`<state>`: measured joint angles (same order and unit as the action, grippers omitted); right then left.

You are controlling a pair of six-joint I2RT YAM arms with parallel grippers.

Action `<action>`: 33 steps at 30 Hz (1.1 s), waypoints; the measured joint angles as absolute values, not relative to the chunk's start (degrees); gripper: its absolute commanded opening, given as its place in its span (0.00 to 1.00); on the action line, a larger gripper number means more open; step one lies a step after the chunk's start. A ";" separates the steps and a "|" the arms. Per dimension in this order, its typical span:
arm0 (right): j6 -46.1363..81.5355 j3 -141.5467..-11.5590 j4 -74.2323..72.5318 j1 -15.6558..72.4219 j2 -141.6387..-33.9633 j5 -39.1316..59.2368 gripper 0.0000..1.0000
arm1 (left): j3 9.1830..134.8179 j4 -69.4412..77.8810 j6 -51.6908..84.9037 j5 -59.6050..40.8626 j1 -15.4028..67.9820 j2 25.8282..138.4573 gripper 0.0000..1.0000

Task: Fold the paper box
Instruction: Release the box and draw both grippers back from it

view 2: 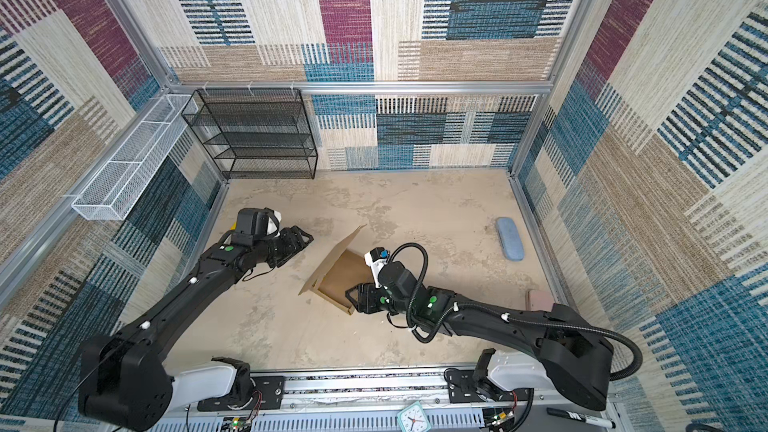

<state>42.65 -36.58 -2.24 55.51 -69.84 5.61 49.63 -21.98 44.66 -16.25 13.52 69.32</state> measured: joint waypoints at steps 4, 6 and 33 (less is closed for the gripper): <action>40.75 -35.86 0.05 48.03 -66.15 4.78 0.59 | 38.94 -24.27 51.40 -16.19 13.91 55.57 0.70; 39.79 -36.01 1.28 45.15 -65.52 5.15 0.59 | 35.05 -25.96 55.00 -16.25 14.57 48.38 0.72; 38.79 -35.38 -1.69 41.93 -63.94 9.43 0.59 | 14.22 -13.93 99.13 2.81 35.18 29.58 0.73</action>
